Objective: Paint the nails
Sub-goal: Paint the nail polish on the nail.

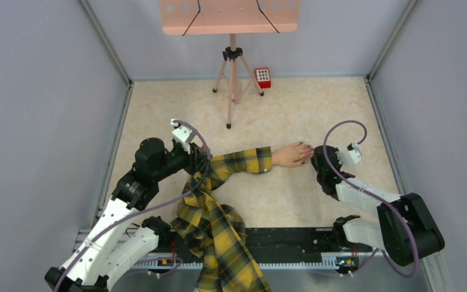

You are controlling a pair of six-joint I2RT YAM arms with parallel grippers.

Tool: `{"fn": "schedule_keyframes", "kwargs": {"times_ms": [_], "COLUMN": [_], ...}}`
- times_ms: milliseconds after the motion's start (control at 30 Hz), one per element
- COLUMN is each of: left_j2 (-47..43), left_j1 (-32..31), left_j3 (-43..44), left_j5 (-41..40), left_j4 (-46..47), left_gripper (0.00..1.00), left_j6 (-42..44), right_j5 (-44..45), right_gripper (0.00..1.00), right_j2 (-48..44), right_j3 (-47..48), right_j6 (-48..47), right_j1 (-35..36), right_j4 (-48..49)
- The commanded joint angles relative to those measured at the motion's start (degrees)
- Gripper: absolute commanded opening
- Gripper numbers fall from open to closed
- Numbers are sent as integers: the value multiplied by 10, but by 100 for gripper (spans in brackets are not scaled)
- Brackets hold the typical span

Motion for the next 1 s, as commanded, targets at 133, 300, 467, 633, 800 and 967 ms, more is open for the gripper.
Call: {"fn": "schedule_keyframes", "kwargs": {"times_ms": [133,300,467,633,800,967], "left_j2": [-7,-6,-7,-8,-8,-8], "left_j1": [2,1,2,1,2,1], "left_j3": [13,13,13,13,13,13], "left_j5": [2,2,1,1,1,1], "left_j4": [24,24,24,24,24,24], "left_gripper": [0,0,0,0,0,0], "left_j6": [-1,-1,0,0,-1,-1], "right_j5": [1,4,9,19,27,32], "right_gripper": [0,0,0,0,0,0], "right_j2": [16,17,10,-6,-13,-9], "right_j3": [21,21,20,14,11,12], "right_j6": [9,12,13,15,16,14], "right_j1": [12,12,12,12,12,12], "right_j4": [10,7,-3,-16,-25,-24]}}
